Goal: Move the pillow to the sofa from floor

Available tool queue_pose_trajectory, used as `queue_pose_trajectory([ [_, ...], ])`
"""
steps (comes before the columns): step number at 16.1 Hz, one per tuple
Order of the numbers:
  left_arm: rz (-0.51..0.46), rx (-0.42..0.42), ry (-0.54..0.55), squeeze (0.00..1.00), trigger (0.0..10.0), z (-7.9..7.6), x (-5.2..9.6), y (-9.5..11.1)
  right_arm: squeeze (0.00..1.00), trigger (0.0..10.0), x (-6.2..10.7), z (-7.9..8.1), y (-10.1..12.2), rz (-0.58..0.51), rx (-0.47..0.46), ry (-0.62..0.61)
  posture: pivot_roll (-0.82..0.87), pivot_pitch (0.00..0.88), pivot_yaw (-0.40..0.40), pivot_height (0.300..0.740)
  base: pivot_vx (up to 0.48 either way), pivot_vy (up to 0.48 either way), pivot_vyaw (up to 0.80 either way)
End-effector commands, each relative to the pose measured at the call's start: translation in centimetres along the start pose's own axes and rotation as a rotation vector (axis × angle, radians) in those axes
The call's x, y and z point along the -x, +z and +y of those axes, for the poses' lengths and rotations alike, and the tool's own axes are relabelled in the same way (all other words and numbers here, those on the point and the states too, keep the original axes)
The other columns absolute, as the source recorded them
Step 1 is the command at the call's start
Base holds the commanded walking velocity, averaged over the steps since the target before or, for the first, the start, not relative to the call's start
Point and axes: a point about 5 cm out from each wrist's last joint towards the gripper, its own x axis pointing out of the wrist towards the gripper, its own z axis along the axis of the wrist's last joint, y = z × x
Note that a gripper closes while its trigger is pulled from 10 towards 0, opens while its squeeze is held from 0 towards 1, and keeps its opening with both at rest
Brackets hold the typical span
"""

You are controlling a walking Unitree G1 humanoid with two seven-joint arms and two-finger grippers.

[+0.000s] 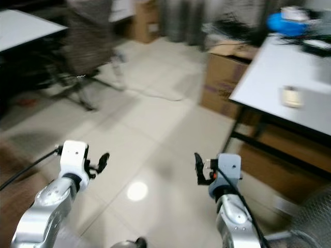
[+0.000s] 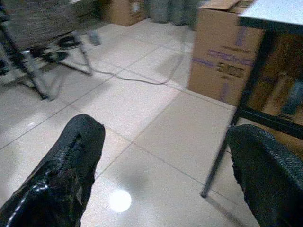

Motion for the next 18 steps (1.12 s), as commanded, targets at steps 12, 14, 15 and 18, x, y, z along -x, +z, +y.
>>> queue_pose_trajectory([
  [12,-0.184,-0.086,0.002,0.0,10.0,-0.1,1.6,1.1,1.0,10.0,0.3,0.3,0.4,-0.006,-0.026,0.022,-0.09,0.0,0.021,0.74,0.0,0.0,0.8],
  [14,-0.19,-0.092,0.008,0.0,10.0,-0.3,1.7,1.0,1.0,10.0,0.3,0.3,0.5,-0.008,-0.017,0.031,-0.09,0.0,0.015,0.74,0.0,0.0,0.8],
  [15,-0.191,-0.092,0.008,0.0,10.0,-0.4,1.9,0.9,1.0,10.0,0.2,0.4,0.4,-0.005,-0.002,0.035,-0.08,0.0,0.012,0.74,0.0,-0.386,0.8],
  [18,-0.194,-0.068,0.016,0.0,10.0,-0.5,2.1,0.8,1.0,10.0,0.0,0.6,0.5,-0.005,0.0,0.046,-0.07,0.0,0.0,0.74,0.0,-0.136,0.8],
])
